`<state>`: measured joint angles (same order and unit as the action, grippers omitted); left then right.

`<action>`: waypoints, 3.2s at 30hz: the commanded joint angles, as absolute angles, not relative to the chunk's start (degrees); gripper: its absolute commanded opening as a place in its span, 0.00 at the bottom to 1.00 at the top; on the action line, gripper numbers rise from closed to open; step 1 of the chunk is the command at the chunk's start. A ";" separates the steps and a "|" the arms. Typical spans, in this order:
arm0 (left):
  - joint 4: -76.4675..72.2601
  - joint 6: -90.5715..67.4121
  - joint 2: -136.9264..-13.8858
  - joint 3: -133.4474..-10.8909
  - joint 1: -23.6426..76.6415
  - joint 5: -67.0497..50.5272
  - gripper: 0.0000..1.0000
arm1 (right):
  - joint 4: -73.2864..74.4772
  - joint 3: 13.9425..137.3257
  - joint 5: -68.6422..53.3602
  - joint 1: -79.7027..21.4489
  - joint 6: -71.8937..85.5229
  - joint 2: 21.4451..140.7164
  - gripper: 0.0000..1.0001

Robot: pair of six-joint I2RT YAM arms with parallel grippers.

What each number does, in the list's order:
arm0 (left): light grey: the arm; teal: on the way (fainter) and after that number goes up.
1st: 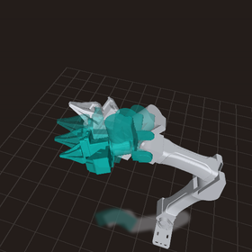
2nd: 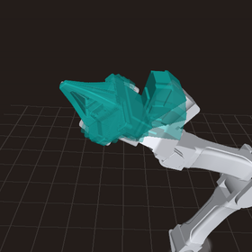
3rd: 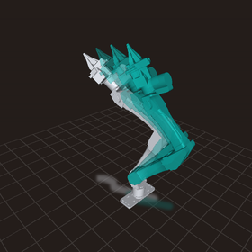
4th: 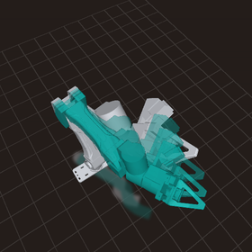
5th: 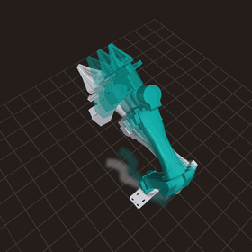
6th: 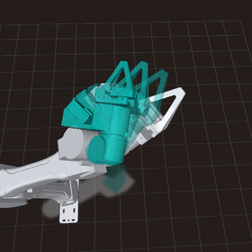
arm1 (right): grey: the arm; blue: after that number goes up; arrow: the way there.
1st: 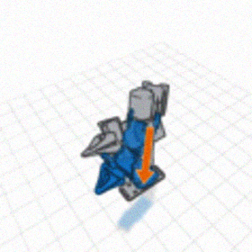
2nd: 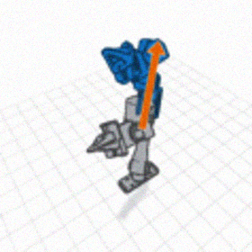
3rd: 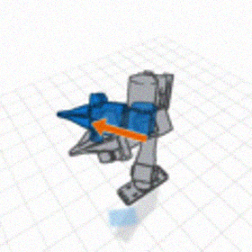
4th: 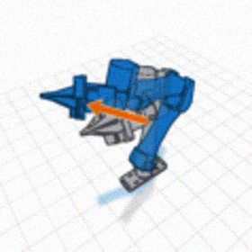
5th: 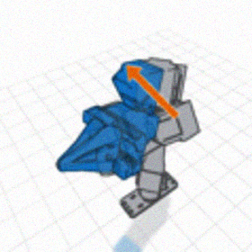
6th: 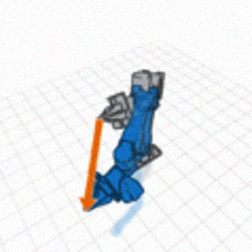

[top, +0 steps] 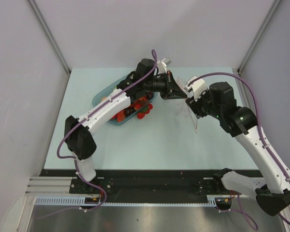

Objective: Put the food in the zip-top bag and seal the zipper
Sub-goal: Pick up the zipper food storage bag at the corner of the board, then open the zipper of the food storage bag.

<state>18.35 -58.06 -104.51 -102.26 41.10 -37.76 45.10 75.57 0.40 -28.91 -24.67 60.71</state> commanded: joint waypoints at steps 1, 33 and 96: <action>13.89 -61.96 -102.39 -99.94 40.96 -41.66 0.00 | 40.70 77.26 4.74 -29.53 -25.58 61.96 0.53; 36.12 -16.00 -87.54 -97.58 32.18 -21.18 1.00 | 59.77 89.21 29.31 -28.92 -14.84 61.69 0.00; 28.92 -18.99 -109.25 -89.91 32.17 -9.31 0.07 | 41.22 82.89 -25.39 -6.50 11.60 84.99 0.00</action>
<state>19.79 -27.88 -109.32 -87.13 32.38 -16.14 39.38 83.92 -25.58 -7.57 14.17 88.95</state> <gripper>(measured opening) 0.032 0.010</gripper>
